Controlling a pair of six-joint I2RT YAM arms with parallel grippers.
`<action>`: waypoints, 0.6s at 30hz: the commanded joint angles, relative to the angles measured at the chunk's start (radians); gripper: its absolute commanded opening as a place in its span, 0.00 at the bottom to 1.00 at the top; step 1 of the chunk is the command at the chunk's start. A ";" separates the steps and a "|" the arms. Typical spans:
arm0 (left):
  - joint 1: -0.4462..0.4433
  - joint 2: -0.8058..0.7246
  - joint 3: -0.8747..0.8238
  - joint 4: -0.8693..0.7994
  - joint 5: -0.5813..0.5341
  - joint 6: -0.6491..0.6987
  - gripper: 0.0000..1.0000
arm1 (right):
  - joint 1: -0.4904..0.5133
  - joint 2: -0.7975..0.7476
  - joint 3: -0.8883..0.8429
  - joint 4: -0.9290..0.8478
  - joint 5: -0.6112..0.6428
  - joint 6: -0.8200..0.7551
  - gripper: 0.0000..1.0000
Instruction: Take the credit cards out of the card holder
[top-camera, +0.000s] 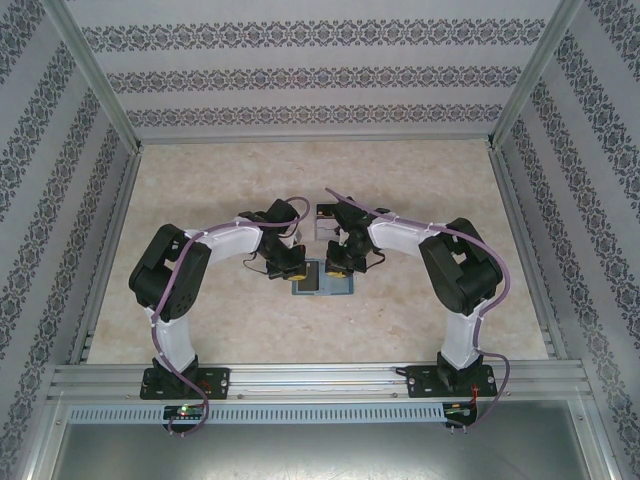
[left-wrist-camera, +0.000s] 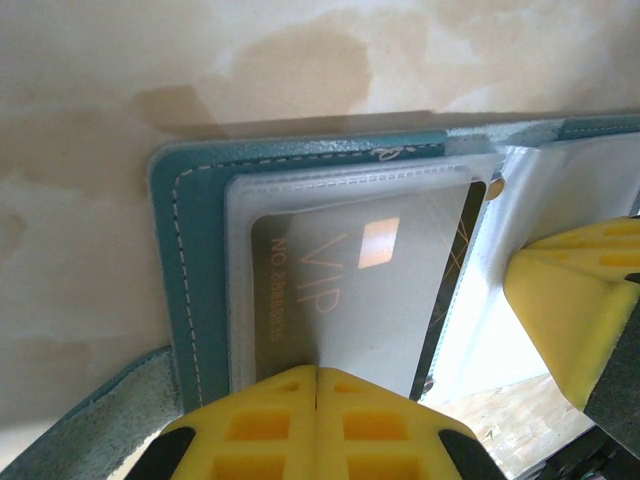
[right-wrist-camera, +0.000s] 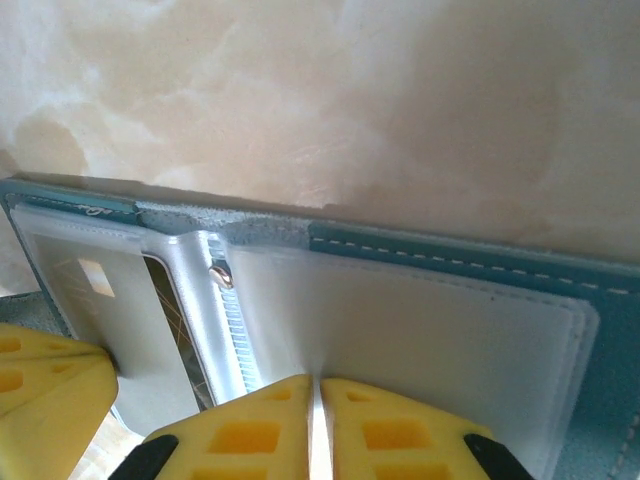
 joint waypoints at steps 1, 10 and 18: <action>-0.004 0.020 0.000 -0.044 -0.016 0.022 0.02 | -0.001 0.071 -0.031 -0.053 0.108 -0.024 0.13; -0.005 -0.005 0.007 -0.026 0.000 0.013 0.02 | 0.026 0.020 0.029 -0.114 0.150 -0.044 0.14; -0.004 -0.037 0.031 -0.018 0.007 0.000 0.01 | 0.055 -0.065 0.080 -0.106 0.089 -0.014 0.18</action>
